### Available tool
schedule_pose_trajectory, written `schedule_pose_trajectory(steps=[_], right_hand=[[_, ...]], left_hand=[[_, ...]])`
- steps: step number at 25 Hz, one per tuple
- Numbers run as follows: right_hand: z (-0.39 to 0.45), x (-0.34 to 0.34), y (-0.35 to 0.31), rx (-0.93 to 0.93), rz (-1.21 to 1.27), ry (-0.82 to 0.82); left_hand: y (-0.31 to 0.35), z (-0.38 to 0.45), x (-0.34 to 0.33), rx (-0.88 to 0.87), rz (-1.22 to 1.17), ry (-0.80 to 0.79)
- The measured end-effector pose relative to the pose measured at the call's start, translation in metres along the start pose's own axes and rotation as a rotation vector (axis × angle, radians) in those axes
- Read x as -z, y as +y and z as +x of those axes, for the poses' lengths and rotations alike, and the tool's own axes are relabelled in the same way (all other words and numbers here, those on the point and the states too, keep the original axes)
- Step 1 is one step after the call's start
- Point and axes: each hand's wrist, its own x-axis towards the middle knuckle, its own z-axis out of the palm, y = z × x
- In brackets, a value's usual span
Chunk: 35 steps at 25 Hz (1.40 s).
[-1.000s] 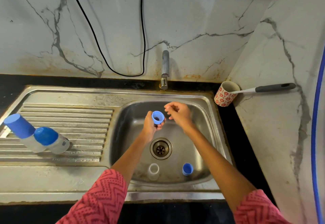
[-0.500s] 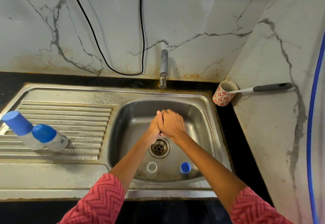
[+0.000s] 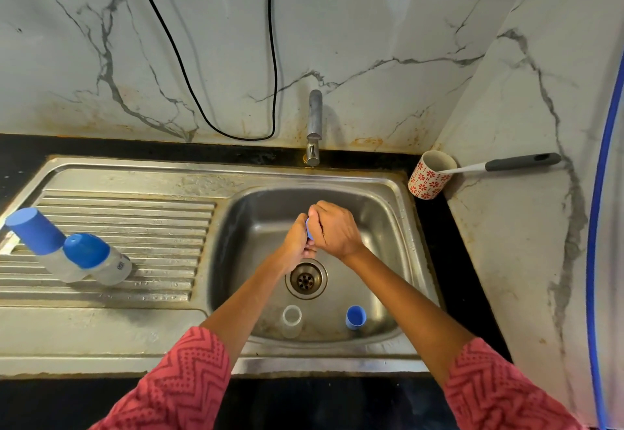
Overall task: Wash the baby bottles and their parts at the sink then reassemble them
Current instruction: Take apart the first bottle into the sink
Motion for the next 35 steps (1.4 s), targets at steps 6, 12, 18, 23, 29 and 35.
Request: schedule_pose_trajectory(steps=[6, 12, 18, 23, 29, 35], right_hand=[[0.0, 0.004, 0.013, -0.86, 0.633, -0.302], [0.004, 0.017, 0.003, -1.062, 1.121, -0.476], [-0.004, -0.003, 0.022, -0.963, 0.629, -0.361], [-0.005, -0.007, 0.022, -0.998, 0.618, -0.366], [-0.007, -0.007, 0.027, -1.128, 0.692, -0.411], [-0.012, -0.005, 0.029, -1.159, 0.838, -0.517]], left_hand=[[0.015, 0.005, 0.016, -0.021, 0.014, 0.169], [0.003, 0.004, 0.023, -0.19, 0.131, 0.08], [-0.001, 0.012, 0.024, -0.212, 0.14, -0.067], [-0.007, 0.018, 0.02, -0.248, 0.13, 0.063], [-0.015, 0.016, 0.022, -0.242, 0.081, 0.042], [-0.017, 0.019, 0.02, -0.176, 0.133, 0.062]])
